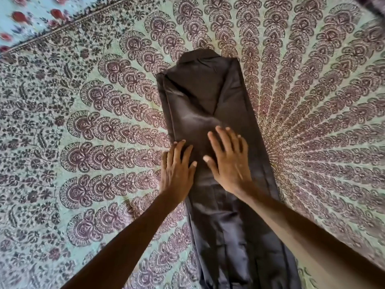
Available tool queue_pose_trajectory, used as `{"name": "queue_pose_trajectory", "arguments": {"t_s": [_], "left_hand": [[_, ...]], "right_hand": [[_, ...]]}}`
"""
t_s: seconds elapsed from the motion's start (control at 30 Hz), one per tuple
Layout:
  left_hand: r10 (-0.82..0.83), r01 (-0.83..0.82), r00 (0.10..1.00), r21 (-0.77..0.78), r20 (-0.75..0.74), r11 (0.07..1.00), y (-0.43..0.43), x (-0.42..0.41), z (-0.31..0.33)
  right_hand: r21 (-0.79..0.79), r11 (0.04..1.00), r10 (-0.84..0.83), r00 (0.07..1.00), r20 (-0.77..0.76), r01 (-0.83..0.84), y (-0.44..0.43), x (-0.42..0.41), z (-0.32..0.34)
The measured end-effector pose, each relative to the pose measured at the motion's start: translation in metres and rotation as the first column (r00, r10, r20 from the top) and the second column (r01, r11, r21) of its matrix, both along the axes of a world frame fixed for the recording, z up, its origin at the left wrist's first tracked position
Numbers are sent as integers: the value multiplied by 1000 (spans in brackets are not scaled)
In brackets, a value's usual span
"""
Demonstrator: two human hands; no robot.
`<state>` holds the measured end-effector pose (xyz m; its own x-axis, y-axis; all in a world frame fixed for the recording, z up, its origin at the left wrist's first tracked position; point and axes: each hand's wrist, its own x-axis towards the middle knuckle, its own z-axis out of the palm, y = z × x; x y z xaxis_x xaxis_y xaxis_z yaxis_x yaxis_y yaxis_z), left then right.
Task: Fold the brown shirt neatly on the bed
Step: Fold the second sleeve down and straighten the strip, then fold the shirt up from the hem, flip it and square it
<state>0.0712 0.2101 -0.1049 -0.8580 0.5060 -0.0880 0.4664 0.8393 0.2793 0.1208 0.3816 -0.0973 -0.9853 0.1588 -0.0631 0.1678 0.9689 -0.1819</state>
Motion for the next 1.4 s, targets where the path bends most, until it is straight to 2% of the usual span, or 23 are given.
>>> {"name": "queue_pose_trajectory", "arguments": {"t_s": [0.07, 0.17, 0.27, 0.4, 0.6, 0.73, 0.8, 0.9, 1.0, 1.07, 1.13, 1.2, 1.27, 1.33, 1.4], "left_hand": [[20, -20, 999, 14, 37, 1000, -8, 12, 0], [30, -33, 999, 104, 33, 994, -19, 34, 13], [-60, 55, 997, 81, 54, 995, -30, 71, 19], [-184, 189, 975, -31, 128, 981, -51, 140, 15], [-271, 309, 934, -148, 232, 939, -82, 244, 19], [-230, 258, 942, -90, 246, 962, -97, 287, 26], [-203, 213, 958, -26, 205, 977, -98, 299, 32], [-249, 249, 958, 18, 143, 968, -101, 308, 38], [-398, 424, 900, -141, 177, 895, -110, 314, 35], [-454, 499, 865, -261, 216, 826, -113, 314, 36], [-469, 516, 856, -307, 217, 800, -110, 312, 41], [-478, 516, 856, -279, 198, 810, -106, 309, 47], [-537, 562, 825, -162, 173, 811, -105, 311, 49], [-637, 650, 753, -38, 163, 759, -107, 319, 49], [-655, 675, 726, -35, 209, 737, -107, 329, 47]], "right_hand": [[30, 997, 72, 985, 155, -78, -5, 31, -7], [63, 997, 21, 971, 237, -37, -5, 67, -8], [58, 998, -13, 976, 219, 0, -13, 98, 6], [61, 996, 52, 964, 259, -70, -37, 162, 12], [101, 995, -58, 934, 353, 23, -48, 262, 11], [54, 998, -32, 933, 358, 13, -59, 310, 19], [13, 1000, -10, 936, 353, 6, -61, 329, 23], [-54, 994, -75, 959, 273, 93, -51, 347, 30], [-60, 991, -101, 961, 256, 120, -30, 363, 35], [-79, 995, -34, 956, 292, 60, -18, 371, 38], [-103, 994, 53, 948, 314, -22, -8, 376, 40], [-122, 990, 105, 946, 307, -70, -2, 376, 43], [-141, 987, 120, 951, 286, -82, 2, 375, 44], [-159, 985, 113, 958, 264, -72, 4, 374, 44], [-163, 985, 102, 965, 240, -64, 4, 375, 42]]}}
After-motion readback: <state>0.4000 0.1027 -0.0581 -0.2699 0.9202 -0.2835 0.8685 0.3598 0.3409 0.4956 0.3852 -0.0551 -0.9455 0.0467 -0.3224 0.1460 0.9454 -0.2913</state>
